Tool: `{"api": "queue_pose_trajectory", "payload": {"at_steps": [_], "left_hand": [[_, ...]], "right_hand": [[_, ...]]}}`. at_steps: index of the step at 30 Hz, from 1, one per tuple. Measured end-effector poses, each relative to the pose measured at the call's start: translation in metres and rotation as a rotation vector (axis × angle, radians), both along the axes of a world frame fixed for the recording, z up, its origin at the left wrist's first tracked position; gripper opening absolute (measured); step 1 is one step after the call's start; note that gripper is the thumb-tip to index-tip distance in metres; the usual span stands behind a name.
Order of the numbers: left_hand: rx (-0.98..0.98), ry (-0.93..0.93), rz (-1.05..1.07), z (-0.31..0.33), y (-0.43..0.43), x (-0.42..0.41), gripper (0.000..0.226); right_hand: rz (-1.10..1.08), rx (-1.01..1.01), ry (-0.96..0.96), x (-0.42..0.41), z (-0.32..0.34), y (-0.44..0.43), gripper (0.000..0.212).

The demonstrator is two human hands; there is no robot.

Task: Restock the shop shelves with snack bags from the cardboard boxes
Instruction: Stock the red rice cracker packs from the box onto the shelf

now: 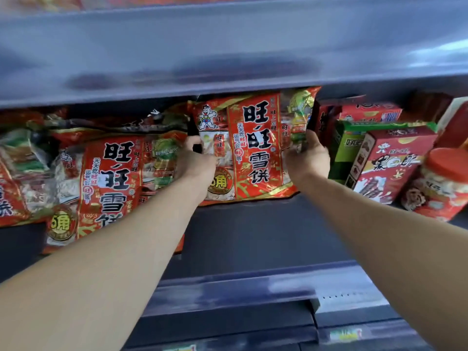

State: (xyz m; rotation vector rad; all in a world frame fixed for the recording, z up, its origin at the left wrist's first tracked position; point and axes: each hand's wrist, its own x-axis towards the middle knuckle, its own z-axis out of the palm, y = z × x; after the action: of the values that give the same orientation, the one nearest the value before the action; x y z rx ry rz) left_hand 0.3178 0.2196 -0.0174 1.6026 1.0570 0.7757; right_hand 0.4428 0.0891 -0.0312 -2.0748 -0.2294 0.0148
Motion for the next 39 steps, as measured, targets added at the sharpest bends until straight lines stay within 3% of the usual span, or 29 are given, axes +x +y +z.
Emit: {"api": "queue_pose_trajectory", "payload": {"at_steps": [6, 14, 19, 22, 25, 28, 32, 36, 39], "left_hand": [[0.031, 0.023, -0.153, -0.009, -0.003, 0.005, 0.066], [0.03, 0.029, -0.171, -0.007, 0.004, 0.016, 0.062], [0.093, 0.09, -0.176, -0.011, -0.003, 0.01, 0.066], [0.222, 0.261, -0.174, -0.005, -0.012, 0.0, 0.066], [0.4, 0.372, -0.226, 0.002, -0.034, -0.021, 0.05], [0.533, 0.401, -0.431, 0.0, -0.074, -0.053, 0.039], [0.563, 0.435, -0.672, -0.014, -0.145, -0.103, 0.037], [0.548, 0.447, -0.869, -0.033, -0.22, -0.144, 0.035], [0.56, 0.574, -1.011, -0.059, -0.267, -0.165, 0.035]], "right_hand": [[0.055, 0.092, 0.121, 0.004, -0.004, 0.003, 0.057], [0.126, 0.2, 0.194, 0.017, -0.009, 0.013, 0.057], [0.198, 0.041, 0.104, 0.005, -0.022, 0.01, 0.076], [0.25, -0.125, -0.015, -0.01, -0.021, -0.003, 0.07], [0.329, -0.301, -0.192, -0.036, -0.014, -0.032, 0.054], [0.463, -0.448, -0.426, -0.068, -0.014, -0.077, 0.042], [0.609, -0.564, -0.582, -0.111, -0.021, -0.156, 0.036], [0.725, -0.642, -0.625, -0.152, -0.038, -0.234, 0.027], [0.837, -0.748, -0.579, -0.176, -0.057, -0.281, 0.023]]}}
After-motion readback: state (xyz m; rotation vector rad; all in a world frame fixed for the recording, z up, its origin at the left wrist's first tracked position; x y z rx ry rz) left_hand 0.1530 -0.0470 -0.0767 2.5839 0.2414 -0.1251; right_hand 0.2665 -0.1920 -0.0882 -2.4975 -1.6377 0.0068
